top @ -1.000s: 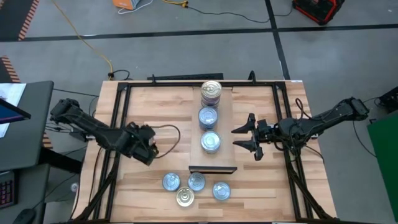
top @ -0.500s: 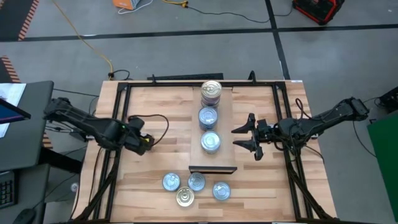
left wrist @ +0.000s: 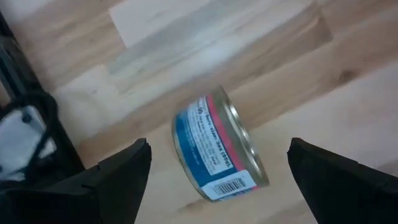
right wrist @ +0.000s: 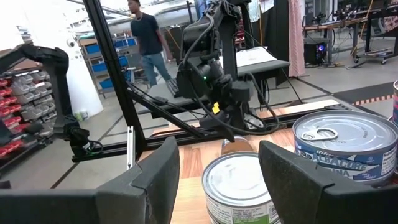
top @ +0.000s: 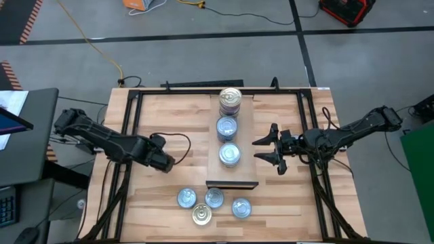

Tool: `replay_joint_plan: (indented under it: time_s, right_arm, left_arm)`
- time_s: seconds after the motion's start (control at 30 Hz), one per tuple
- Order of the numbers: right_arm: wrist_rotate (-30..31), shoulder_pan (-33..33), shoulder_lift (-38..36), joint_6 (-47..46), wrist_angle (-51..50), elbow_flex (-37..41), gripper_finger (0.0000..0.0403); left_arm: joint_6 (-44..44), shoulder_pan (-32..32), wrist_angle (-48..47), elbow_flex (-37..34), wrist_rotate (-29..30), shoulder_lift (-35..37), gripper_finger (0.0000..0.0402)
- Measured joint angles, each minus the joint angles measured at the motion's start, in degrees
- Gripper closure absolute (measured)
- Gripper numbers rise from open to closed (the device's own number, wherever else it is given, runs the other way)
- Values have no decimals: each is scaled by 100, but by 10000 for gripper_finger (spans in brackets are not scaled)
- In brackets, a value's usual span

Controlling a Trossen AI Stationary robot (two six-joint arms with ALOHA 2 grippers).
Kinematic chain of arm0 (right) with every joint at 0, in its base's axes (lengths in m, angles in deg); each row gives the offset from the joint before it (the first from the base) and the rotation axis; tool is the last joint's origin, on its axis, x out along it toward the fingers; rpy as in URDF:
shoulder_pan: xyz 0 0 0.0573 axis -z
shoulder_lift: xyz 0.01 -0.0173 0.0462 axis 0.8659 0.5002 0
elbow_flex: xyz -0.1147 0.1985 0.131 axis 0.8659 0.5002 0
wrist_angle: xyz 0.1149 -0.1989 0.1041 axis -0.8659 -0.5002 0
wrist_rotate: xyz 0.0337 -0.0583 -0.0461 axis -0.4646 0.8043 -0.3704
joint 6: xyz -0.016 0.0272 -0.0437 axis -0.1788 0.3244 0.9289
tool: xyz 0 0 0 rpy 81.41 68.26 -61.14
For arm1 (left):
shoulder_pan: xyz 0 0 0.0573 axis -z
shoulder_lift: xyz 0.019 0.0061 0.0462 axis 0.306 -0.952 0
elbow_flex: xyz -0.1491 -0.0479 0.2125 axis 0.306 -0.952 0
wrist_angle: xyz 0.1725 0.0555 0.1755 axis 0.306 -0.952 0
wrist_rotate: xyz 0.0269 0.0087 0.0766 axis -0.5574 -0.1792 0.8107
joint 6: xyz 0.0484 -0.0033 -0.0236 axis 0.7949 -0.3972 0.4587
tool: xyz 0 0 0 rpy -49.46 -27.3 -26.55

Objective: Stack canned seafood by type on shelf
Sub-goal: Stack the blue and pink tuna can on the shelf on top of the other blue and pink tuna can

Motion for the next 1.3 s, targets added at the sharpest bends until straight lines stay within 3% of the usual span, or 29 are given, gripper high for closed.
replay_joint_plan:
  time_s: [0.17, 0.33, 0.63, 0.73, 0.93, 0.97, 1.3]
  right_arm:
    - [0, 2, 0, 44, -1, 0, 159]
    - [0, 2, 0, 51, 1, 0, 159]
    - [-2, 2, -1, 103, 107, 0, 159]
    - [-2, 2, 0, 103, 107, 0, 159]
    - [-2, 2, 0, 101, 86, 0, 159]
    - [-2, 2, 0, 101, 78, 0, 159]
    - [-19, 225, -229, 311, -501, -2, 159]
  left_arm:
    - [50, 2, 448, -122, -361, -130, 39]
    - [-100, 0, 1095, -812, -858, -122, 39]
    - [206, 0, 1372, -977, -721, -76, 50]
    - [336, 0, 1358, -977, -885, -74, 88]
    - [860, -76, 1353, -922, -1061, -76, 225]
    - [1051, -128, 1341, -857, -1063, -82, 224]
    - [3737, -1120, 1346, 310, 381, 655, 224]
